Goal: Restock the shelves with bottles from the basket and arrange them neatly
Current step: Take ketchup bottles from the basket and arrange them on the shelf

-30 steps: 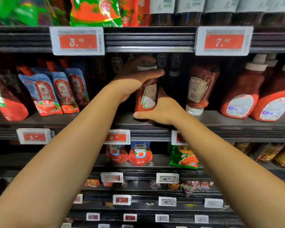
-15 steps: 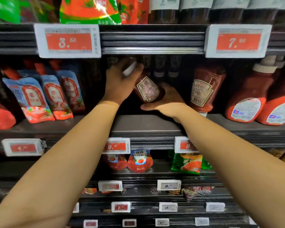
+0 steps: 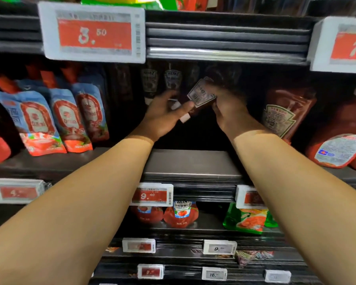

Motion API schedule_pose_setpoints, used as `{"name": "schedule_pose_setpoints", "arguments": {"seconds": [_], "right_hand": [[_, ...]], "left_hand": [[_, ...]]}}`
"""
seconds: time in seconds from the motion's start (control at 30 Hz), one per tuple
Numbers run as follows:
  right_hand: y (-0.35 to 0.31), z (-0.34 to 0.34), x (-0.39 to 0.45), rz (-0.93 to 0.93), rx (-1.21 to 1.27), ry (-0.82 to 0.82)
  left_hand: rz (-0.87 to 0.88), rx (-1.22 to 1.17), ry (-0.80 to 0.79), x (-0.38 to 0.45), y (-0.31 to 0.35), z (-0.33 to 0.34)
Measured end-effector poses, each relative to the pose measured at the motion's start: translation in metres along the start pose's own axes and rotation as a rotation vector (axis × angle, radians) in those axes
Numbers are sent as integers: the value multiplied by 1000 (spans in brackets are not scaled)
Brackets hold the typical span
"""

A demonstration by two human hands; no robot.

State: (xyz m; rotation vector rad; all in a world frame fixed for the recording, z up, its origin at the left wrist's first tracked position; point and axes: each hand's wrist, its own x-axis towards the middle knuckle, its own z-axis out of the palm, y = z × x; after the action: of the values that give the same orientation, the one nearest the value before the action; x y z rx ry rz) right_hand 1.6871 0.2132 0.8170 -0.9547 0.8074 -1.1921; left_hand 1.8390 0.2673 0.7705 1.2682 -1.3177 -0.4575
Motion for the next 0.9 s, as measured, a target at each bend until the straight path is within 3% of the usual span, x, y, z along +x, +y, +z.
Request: {"name": "schedule_pose_setpoints", "arguments": {"seconds": [0.13,0.33,0.67,0.9], "right_hand": [[-1,9,20,-121,-166,-129],[7,12,29,-419,-241,-143],[16,2,24,-542,-319,-151],[26,3,23,-472,-488,-192]], "left_hand": [[-24,30,-11,3,-4,-1],[6,118,-25,5,-10,1],[66,304,-92,5,-14,4],[21,346,-107,6,-11,4]]}}
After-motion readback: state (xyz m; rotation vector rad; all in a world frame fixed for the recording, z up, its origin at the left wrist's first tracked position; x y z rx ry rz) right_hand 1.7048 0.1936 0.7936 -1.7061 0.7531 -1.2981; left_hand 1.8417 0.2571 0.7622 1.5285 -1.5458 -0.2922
